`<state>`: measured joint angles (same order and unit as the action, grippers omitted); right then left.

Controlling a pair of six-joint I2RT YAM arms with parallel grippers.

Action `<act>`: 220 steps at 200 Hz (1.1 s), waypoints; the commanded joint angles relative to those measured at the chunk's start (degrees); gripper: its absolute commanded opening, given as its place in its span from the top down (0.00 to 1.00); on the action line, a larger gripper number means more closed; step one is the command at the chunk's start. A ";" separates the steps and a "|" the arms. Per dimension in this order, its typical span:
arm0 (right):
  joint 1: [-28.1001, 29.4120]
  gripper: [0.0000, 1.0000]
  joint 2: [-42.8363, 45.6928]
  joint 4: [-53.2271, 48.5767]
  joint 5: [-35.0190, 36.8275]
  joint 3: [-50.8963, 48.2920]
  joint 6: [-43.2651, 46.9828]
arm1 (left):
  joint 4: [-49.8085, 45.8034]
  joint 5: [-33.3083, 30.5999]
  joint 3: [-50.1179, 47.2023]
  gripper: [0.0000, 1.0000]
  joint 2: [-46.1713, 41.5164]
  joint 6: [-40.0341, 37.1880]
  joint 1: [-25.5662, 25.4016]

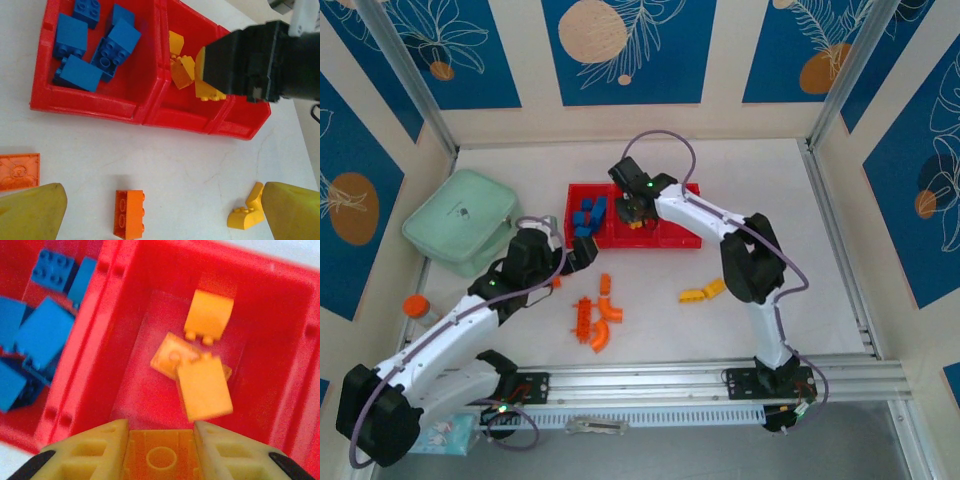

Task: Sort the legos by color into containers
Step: Place the lego in the container, then pick up the lego from the center of the table.

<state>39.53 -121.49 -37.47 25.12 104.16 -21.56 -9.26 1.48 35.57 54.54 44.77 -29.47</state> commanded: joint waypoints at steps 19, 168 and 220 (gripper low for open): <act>-2.17 0.45 -6.65 -1.93 -0.77 11.15 3.19 | -1.19 3.58 2.94 0.01 2.37 -2.66 2.13; -0.59 0.23 26.08 -6.10 -6.44 -27.19 -1.24 | -1.05 2.52 0.02 0.01 0.65 0.07 -4.89; -0.68 0.19 29.73 -2.52 -11.15 -39.82 -2.39 | 0.84 -2.00 -2.17 0.01 1.13 3.75 -11.11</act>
<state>38.57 -94.17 -41.54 18.65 67.72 -22.79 -10.41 2.83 34.57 55.94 46.11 -38.30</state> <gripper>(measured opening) 0.805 0.994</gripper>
